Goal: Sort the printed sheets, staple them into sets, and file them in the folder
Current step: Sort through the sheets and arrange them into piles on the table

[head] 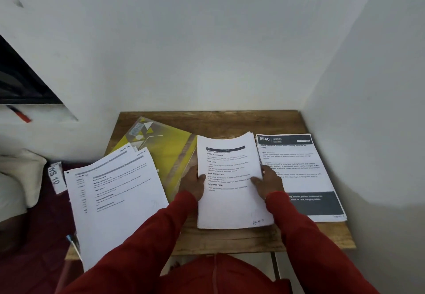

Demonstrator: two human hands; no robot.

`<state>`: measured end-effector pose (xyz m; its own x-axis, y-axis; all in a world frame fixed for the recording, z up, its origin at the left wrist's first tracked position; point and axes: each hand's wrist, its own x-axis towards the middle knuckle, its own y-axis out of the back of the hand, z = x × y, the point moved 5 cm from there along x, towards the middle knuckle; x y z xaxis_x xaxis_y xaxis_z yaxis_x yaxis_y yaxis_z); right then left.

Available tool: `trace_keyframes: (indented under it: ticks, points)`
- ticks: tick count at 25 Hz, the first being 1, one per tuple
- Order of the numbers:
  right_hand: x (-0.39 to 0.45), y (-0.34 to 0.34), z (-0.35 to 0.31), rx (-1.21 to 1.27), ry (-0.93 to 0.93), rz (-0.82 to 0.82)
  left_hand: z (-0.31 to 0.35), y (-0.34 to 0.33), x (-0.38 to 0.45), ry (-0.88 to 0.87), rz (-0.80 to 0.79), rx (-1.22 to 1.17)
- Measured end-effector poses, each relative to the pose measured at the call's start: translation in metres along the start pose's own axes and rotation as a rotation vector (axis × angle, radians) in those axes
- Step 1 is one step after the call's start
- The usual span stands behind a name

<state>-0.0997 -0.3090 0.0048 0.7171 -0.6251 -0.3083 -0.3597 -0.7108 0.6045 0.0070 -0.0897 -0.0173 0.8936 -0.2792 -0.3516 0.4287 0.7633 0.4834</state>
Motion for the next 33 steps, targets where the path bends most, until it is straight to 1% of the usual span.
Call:
trace_keyframes:
  ticks: [2,5,8,12,15,18,22,24,26,29,30,31,33]
  points:
    - [0.002,0.001,0.000,-0.059,0.027,0.010,0.005,0.005,-0.002,-0.072,0.061,0.074]
    - [0.004,0.006,0.000,-0.115,0.091,0.060,0.011,0.006,-0.003,-0.178,0.086,0.224]
    - [0.006,0.009,0.001,-0.203,0.150,0.074,0.012,0.005,-0.003,-0.169,0.084,0.288]
    - [0.007,0.020,0.008,-0.278,0.136,0.136,0.013,0.001,-0.001,-0.184,0.069,0.290]
    - [0.008,0.022,0.014,-0.316,0.152,0.122,0.013,-0.003,0.001,-0.182,0.076,0.311]
    - [0.005,0.022,0.014,-0.280,0.188,0.131,0.014,-0.005,0.002,-0.194,0.084,0.347]
    - [-0.006,0.012,-0.005,-0.183,0.359,0.159,0.014,0.016,-0.002,-0.175,0.147,0.387]
    - [-0.015,-0.008,-0.024,-0.151,0.459,0.106,0.008,0.039,-0.010,-0.161,0.212,0.366]
    - [-0.026,-0.037,-0.048,-0.121,0.558,0.001,-0.003,0.070,-0.022,-0.189,0.300,0.310]
    - [-0.043,-0.083,-0.085,-0.086,0.639,-0.178,-0.038,0.122,-0.045,-0.247,0.517,0.266]
    - [-0.048,-0.099,-0.098,-0.078,0.648,-0.232,-0.055,0.142,-0.054,-0.217,0.609,0.301]
    - [-0.054,-0.116,-0.109,-0.089,0.647,-0.289,-0.072,0.160,-0.062,-0.151,0.693,0.347]
    - [-0.061,-0.149,-0.124,-0.151,0.617,-0.396,-0.104,0.188,-0.079,0.076,0.800,0.390]
